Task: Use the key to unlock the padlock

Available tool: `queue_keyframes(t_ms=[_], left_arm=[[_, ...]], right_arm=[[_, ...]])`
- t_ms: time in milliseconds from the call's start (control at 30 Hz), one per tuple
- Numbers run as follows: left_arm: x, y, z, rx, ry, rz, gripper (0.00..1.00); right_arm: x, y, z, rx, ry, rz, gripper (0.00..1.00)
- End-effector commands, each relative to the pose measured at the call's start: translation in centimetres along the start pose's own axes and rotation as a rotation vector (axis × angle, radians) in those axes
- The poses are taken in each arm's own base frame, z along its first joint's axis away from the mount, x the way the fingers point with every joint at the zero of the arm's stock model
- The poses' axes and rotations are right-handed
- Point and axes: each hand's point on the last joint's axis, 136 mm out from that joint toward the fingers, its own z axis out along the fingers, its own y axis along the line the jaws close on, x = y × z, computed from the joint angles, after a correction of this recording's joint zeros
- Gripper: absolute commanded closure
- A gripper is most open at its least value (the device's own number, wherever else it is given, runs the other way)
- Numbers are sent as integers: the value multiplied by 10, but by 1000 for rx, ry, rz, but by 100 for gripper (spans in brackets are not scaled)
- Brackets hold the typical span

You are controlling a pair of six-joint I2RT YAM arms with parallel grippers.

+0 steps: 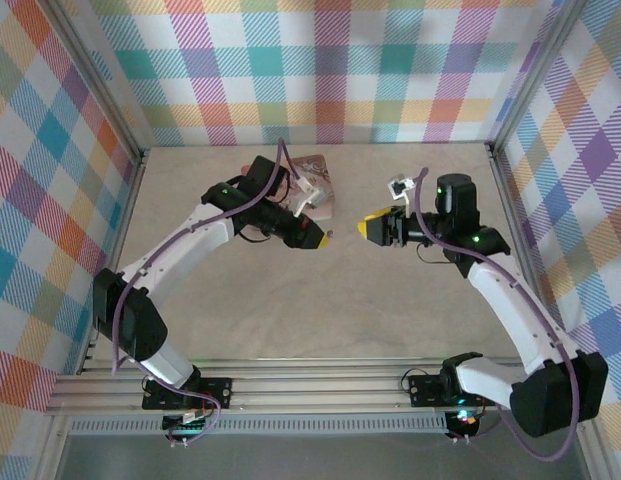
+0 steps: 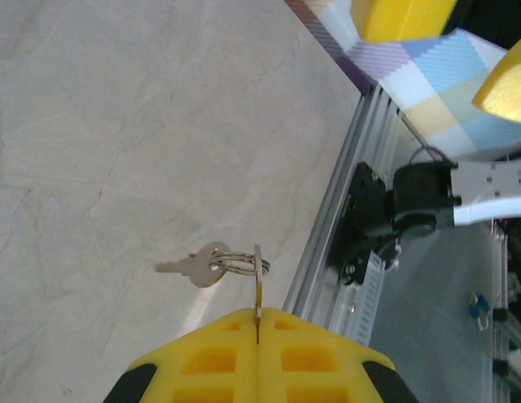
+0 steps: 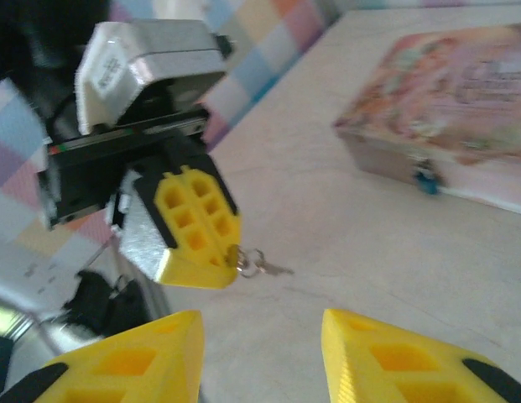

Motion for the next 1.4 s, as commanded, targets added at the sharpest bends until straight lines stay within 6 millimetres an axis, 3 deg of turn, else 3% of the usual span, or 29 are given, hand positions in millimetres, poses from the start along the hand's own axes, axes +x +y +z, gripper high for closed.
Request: queue_keyframes(t_ms=[0, 133, 533, 933, 1200, 1367], left_arm=[[2, -30, -21, 53, 7, 116, 100], [-2, -38, -25, 79, 12, 128, 100], [-6, -44, -26, 116, 9, 131, 100], [-7, -48, -23, 156, 16, 106, 100], [-9, -45, -25, 136, 21, 97, 100], [-12, -45, -23, 146, 13, 93, 100]], right_arm=[[-12, 45, 1, -268, 11, -161, 60], [-7, 55, 12, -340, 57, -164, 60], [-1, 60, 35, -470, 131, -104, 61], [3, 52, 45, -474, 155, -89, 64], [0, 62, 43, -545, 163, -103, 82], [6, 66, 39, -572, 175, -81, 83]])
